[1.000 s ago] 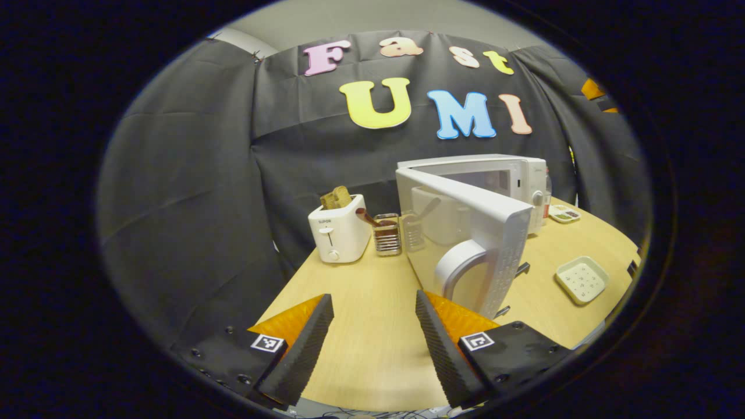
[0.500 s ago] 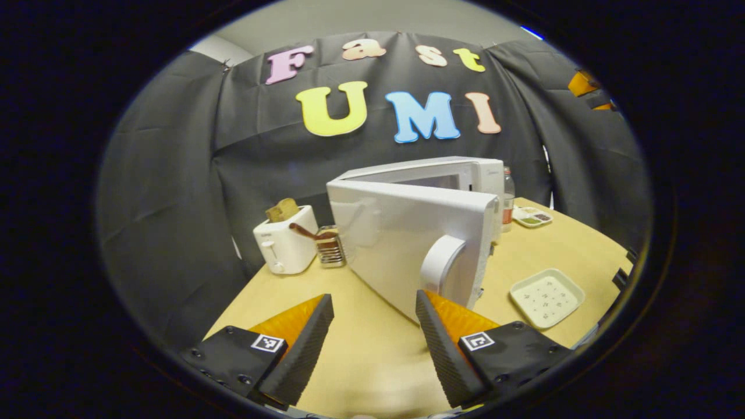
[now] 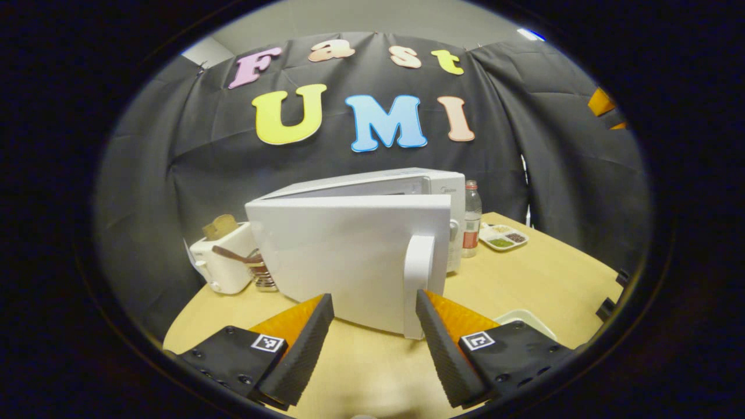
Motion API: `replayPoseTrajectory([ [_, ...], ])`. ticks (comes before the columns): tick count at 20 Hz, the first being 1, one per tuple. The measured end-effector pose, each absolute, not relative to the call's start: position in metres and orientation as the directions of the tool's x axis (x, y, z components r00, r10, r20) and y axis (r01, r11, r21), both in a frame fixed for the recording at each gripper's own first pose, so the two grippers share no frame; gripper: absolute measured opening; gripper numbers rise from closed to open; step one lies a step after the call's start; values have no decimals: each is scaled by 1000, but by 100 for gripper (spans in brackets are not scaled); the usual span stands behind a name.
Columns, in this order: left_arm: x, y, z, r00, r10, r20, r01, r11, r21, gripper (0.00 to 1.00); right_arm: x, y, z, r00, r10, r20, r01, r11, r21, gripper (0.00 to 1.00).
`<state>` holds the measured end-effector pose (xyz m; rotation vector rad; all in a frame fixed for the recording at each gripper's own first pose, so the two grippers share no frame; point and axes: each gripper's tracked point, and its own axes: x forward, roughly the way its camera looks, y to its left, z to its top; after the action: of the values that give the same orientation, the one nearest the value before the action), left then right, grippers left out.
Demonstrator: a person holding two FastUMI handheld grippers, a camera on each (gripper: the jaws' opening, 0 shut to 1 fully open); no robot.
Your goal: Open the microwave oven with the left hand, put the food in, and close the microwave oven.
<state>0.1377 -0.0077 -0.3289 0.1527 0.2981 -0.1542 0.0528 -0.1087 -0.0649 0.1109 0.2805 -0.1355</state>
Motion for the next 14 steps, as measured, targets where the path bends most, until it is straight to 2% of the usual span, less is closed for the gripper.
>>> replayPoseTrajectory([
  [9,222,-53,-334,943,-176,-282,222,965,142,95,48,-139,-68,932,-214,-291,243,968,65,98],
  [14,256,-64,-334,951,-159,-264,204,967,153,94,46,-147,-70,925,-236,-298,266,962,65,98],
])
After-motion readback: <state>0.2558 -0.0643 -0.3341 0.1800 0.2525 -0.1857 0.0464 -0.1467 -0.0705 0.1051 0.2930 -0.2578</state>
